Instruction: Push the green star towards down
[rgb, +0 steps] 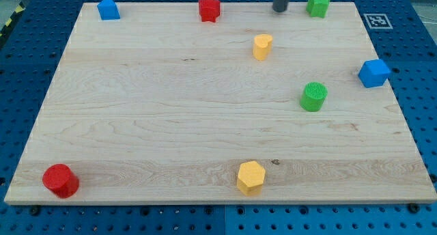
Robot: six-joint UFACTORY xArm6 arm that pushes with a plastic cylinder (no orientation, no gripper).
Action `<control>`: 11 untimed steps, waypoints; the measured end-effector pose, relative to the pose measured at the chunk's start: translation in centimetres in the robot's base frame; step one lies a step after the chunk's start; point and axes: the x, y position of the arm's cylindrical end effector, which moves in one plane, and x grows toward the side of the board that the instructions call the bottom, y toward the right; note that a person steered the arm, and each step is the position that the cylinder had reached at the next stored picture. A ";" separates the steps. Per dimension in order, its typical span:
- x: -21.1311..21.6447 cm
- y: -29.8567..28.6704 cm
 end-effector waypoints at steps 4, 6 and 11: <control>-0.2 6.2; -0.3 9.3; 2.3 15.0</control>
